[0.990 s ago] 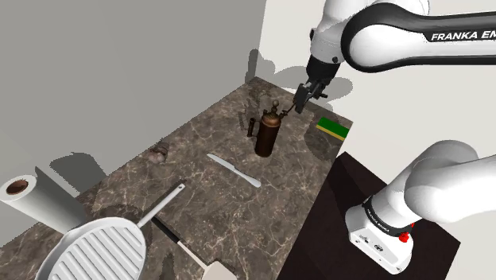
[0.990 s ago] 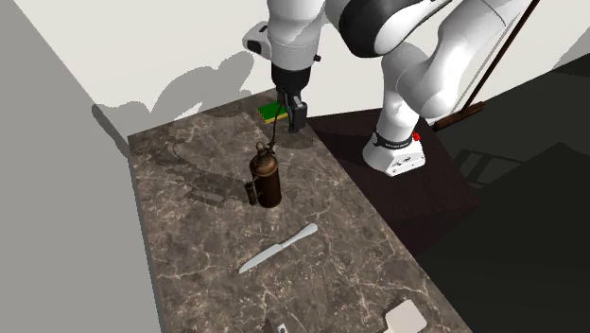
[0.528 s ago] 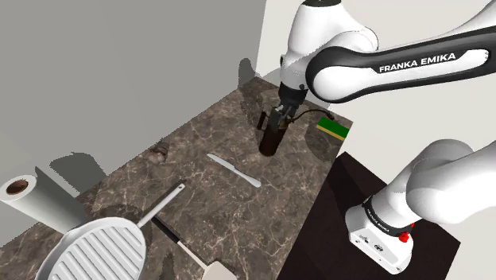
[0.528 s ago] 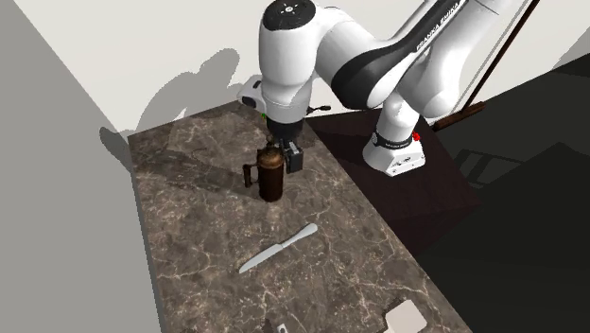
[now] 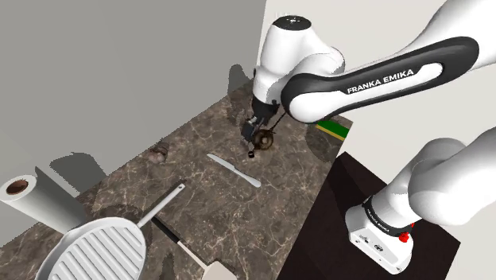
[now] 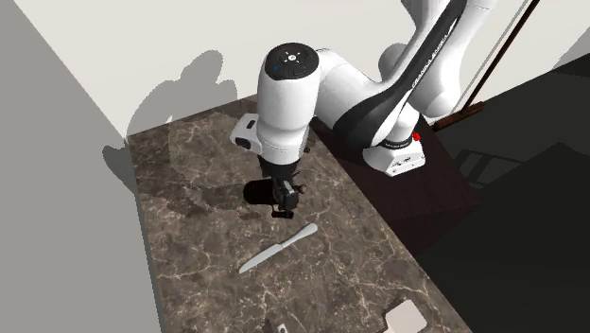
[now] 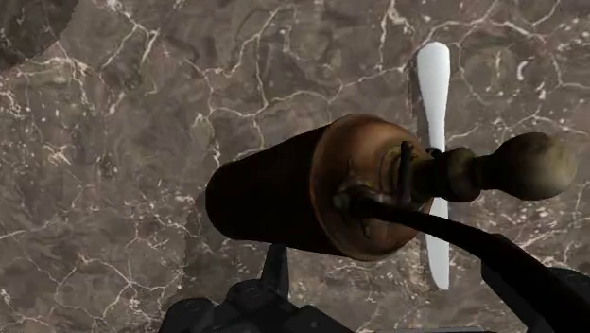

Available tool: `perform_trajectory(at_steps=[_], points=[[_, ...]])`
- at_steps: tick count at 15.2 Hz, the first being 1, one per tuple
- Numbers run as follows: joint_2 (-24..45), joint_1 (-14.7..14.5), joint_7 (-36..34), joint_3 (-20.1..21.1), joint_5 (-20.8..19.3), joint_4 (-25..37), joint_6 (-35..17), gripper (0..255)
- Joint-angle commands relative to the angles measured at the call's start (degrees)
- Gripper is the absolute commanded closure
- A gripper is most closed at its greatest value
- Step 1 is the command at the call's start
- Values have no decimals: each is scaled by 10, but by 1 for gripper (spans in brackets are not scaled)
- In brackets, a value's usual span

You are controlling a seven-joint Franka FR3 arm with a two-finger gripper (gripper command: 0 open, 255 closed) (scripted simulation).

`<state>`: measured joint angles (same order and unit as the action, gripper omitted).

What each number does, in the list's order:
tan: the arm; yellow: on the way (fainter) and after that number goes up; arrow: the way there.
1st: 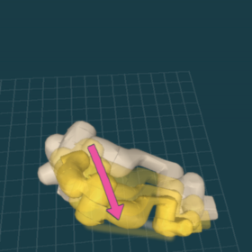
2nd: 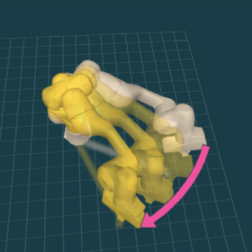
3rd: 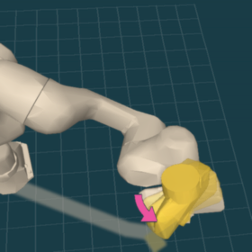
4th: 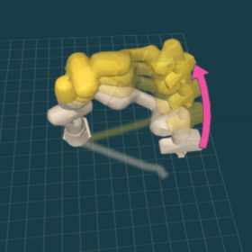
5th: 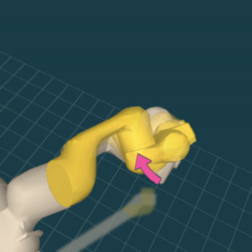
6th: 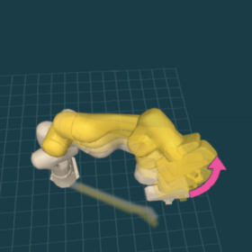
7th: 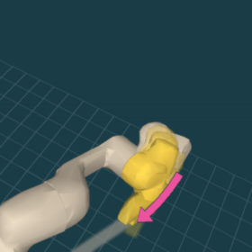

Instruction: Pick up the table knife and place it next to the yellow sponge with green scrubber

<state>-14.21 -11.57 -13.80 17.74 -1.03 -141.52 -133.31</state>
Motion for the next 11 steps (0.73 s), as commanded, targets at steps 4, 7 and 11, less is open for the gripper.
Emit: perform_trajectory(at_steps=[4, 7, 11], points=[[151, -11, -50, 31, -26, 29, -56, 0], [210, -23, -76, 38, -52, 57, -82, 0], [238, -27, -91, 32, -72, 53, -111, 0]])
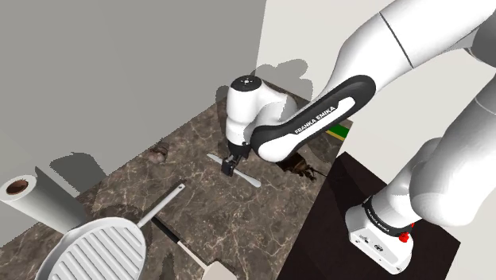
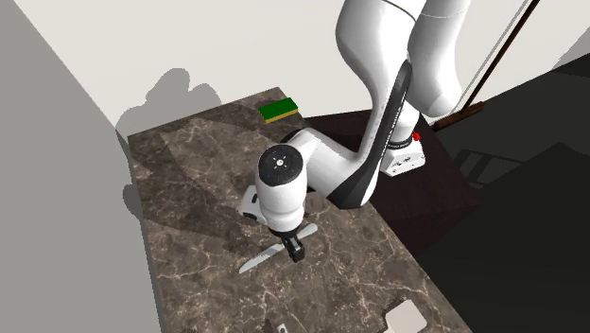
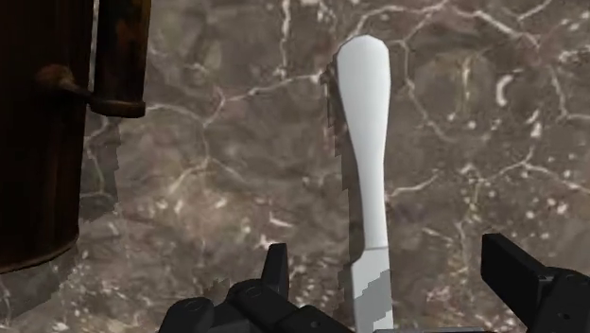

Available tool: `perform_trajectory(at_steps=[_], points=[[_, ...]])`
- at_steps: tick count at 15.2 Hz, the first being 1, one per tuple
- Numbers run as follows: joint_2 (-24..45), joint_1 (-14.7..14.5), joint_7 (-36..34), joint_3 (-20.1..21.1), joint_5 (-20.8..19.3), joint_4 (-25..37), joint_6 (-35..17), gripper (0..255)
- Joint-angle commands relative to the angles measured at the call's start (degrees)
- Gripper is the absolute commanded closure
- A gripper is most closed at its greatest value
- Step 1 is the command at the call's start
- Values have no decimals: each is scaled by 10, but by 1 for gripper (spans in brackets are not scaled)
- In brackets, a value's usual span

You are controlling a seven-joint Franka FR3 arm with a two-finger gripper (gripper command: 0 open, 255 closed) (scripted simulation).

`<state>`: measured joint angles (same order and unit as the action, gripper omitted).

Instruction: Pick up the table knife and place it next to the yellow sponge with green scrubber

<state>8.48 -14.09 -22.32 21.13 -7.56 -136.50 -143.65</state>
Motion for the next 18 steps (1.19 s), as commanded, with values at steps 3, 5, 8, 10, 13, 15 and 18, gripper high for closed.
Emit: perform_trajectory(at_steps=[3, 5, 8, 10, 13, 15, 18], points=[[32, -5, -17, -8, -24, 1, -29, 0], [36, -6, -19, -9, -27, 1, -33, 0], [36, -6, -19, -9, -27, 1, -33, 0], [36, -6, -19, -9, -27, 1, -33, 0], [37, -6, -19, -9, -27, 1, -33, 255], [37, -6, -19, -9, -27, 1, -33, 255], [36, -6, -19, -9, -27, 1, -32, 255]])
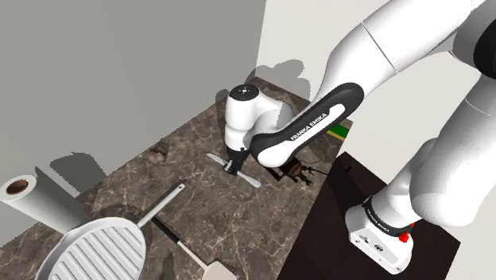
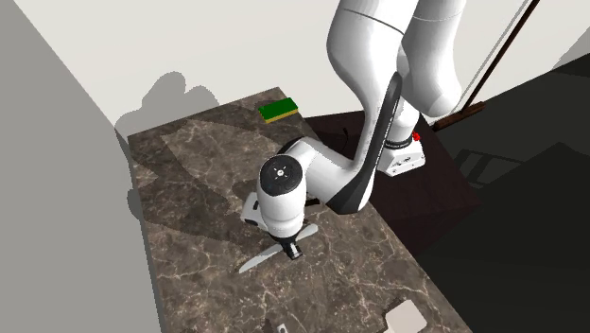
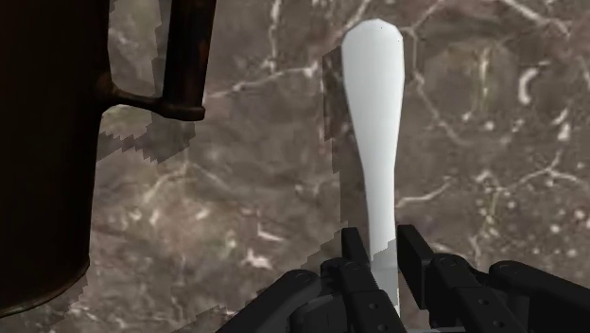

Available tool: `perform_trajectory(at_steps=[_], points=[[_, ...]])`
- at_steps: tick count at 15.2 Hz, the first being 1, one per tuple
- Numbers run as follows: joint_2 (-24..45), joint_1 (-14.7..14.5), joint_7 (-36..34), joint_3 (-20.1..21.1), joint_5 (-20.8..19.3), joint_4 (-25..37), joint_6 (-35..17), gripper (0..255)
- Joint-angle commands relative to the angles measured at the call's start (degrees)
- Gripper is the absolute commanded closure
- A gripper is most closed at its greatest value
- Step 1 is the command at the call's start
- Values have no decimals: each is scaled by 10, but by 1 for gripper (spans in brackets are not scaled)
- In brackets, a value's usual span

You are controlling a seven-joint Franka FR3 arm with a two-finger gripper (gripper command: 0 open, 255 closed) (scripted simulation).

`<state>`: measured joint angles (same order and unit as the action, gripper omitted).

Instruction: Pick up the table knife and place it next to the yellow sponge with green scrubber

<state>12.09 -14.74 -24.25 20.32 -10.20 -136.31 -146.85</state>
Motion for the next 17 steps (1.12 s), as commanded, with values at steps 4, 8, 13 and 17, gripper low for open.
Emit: perform_trajectory(at_steps=[4, 8, 13, 17], points=[[-7, 2, 4, 1, 5, -1, 6, 255], [-36, 7, 20, 9, 27, 1, 34, 255], [-70, 10, 38, 15, 51, 7, 71, 255], [-95, 12, 50, 17, 67, 14, 101, 255]])
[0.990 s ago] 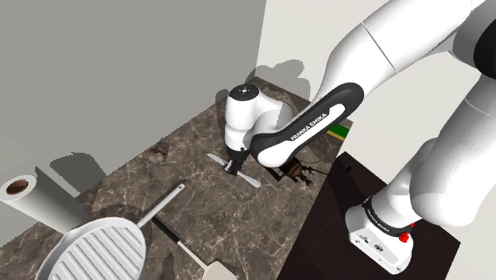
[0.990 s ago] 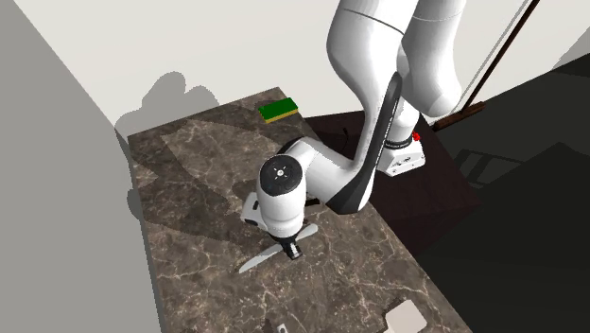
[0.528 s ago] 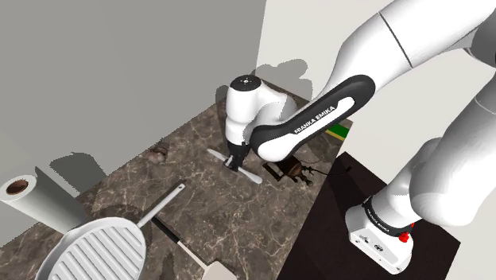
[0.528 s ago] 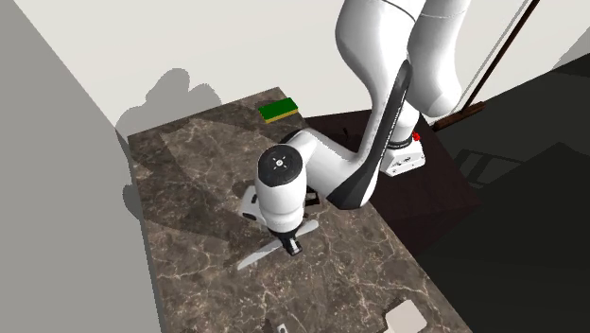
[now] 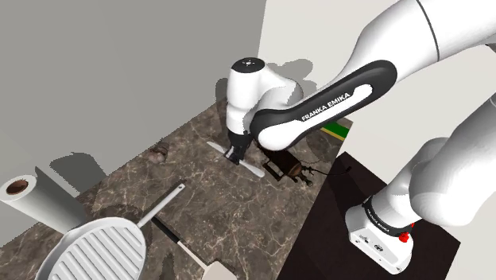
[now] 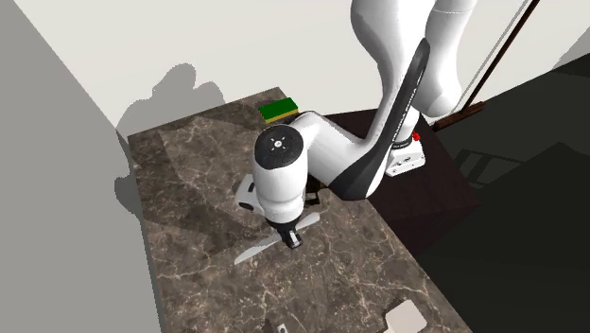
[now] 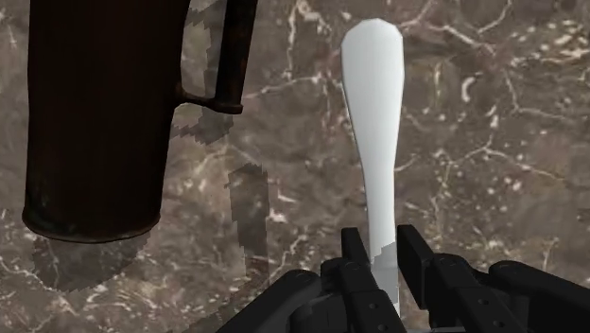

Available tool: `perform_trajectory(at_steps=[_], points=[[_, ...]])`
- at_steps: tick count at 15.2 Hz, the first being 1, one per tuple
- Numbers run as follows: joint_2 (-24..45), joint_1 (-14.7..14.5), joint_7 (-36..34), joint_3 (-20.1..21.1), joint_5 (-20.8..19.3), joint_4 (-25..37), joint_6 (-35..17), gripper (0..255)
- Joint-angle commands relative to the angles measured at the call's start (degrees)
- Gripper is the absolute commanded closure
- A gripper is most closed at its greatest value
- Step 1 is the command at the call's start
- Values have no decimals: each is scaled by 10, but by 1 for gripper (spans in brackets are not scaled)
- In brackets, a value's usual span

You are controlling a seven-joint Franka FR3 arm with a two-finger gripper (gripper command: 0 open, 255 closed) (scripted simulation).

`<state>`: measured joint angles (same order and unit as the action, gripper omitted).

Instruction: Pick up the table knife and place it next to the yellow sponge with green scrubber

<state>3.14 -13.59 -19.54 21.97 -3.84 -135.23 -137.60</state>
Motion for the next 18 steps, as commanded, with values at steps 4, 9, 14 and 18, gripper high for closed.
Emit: perform_trajectory(at_steps=[4, 9, 14, 18], points=[[-27, 1, 13, 1, 17, 12, 38, 255], [-65, 36, 97, -36, 33, -32, 27, 255], [-88, 70, 177, -79, 37, -59, 21, 255], [-96, 99, 240, -115, 34, -69, 18, 255]])
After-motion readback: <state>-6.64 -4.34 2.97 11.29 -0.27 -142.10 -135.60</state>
